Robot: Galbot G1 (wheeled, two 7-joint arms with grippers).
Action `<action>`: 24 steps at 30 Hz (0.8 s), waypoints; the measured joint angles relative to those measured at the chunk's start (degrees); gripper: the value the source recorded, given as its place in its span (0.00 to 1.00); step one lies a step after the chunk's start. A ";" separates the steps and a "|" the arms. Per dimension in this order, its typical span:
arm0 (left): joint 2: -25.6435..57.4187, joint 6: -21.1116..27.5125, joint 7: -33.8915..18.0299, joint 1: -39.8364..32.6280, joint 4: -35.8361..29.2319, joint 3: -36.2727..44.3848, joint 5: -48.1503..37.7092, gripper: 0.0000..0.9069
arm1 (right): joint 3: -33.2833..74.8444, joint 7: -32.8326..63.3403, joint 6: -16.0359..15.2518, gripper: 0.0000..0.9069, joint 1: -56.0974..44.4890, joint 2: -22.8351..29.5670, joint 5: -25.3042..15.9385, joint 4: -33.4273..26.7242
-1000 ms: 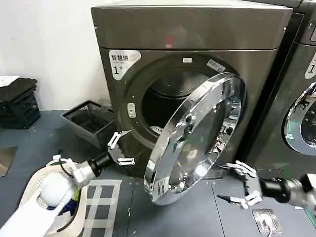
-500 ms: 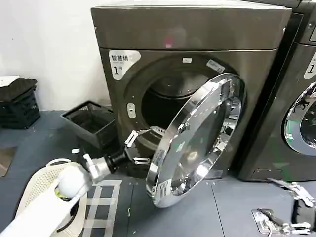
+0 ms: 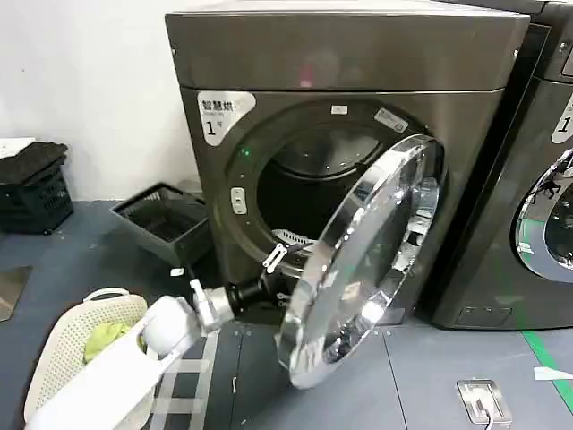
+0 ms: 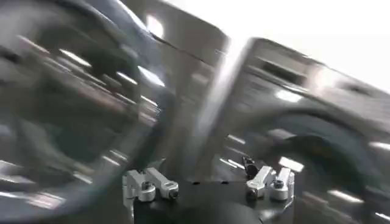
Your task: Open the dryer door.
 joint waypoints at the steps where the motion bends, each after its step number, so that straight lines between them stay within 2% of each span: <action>1: -0.57 -0.01 -0.01 -0.39 0.31 0.56 0.02 1.00 | 0.74 2.13 -0.87 1.00 0.12 0.94 -0.97 0.16; 5: -2.45 -0.02 -0.01 -1.86 1.21 2.48 0.16 1.00 | 3.71 10.32 -6.26 1.00 1.27 4.85 -3.74 1.37; 7: -3.59 -0.02 -0.02 -2.67 1.89 3.57 0.26 1.00 | 5.13 13.22 -7.51 1.00 1.97 6.36 -5.67 1.51; 10: -5.26 0.06 -0.03 -3.95 3.04 5.04 0.38 1.00 | 7.19 15.31 -10.11 1.00 2.27 8.01 -5.85 2.07; 17: -9.40 0.28 -0.04 -7.04 6.33 9.24 0.43 1.00 | 11.61 16.46 -13.83 1.00 2.40 7.97 -6.82 3.90; 24: -14.25 0.82 -0.05 -10.27 10.41 12.88 0.83 1.00 | 13.53 19.54 -14.72 1.00 2.38 7.95 -9.26 6.22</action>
